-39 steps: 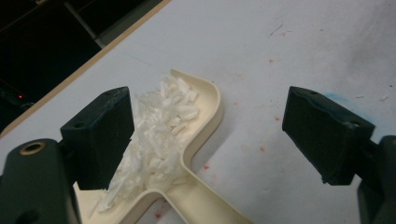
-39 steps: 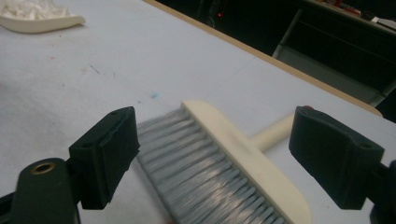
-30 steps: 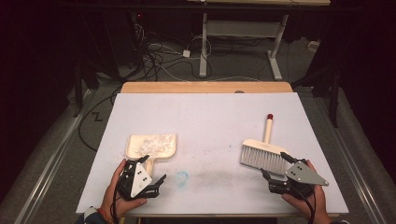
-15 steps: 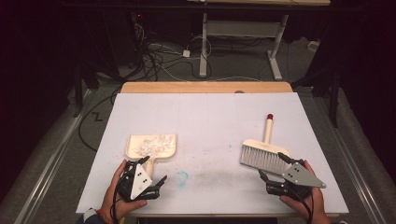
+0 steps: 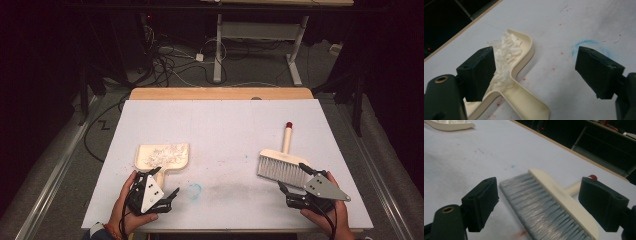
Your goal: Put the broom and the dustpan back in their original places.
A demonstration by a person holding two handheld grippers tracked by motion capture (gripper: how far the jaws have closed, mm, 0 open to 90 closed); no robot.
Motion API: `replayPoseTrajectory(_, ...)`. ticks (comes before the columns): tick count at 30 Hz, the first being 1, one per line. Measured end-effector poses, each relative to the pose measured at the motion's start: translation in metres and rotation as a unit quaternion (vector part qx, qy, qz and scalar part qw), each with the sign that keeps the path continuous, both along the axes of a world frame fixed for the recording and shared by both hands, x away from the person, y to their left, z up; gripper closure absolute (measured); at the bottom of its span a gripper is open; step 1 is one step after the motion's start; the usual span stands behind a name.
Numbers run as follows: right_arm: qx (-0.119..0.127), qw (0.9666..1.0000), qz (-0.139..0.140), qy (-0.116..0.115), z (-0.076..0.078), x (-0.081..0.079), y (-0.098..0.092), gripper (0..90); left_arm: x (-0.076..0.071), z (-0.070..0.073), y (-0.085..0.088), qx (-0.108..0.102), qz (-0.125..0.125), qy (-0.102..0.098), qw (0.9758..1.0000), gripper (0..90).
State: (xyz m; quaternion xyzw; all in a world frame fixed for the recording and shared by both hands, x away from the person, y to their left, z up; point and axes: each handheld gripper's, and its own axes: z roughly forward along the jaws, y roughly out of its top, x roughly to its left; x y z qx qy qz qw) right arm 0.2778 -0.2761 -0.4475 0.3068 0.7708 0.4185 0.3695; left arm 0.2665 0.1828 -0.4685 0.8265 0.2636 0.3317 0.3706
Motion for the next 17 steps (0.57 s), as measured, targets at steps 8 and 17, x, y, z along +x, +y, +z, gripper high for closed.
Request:
replayPoseTrajectory(8, -0.004, 1.0, 0.001, 0.002, -0.0004, 0.0005, 0.0004, 16.6, 0.0018, 0.0006, -0.0008, -0.002, 0.001, 0.0, 1.0, 15.6)
replayPoseTrajectory(17, 0.0, 1.0, -0.003, -0.002, 0.0017, -0.0002, -0.0042, 16.3, 0.0053, 0.0014, -0.0039, -0.003, -0.002, -0.001, 1.0, 15.6)
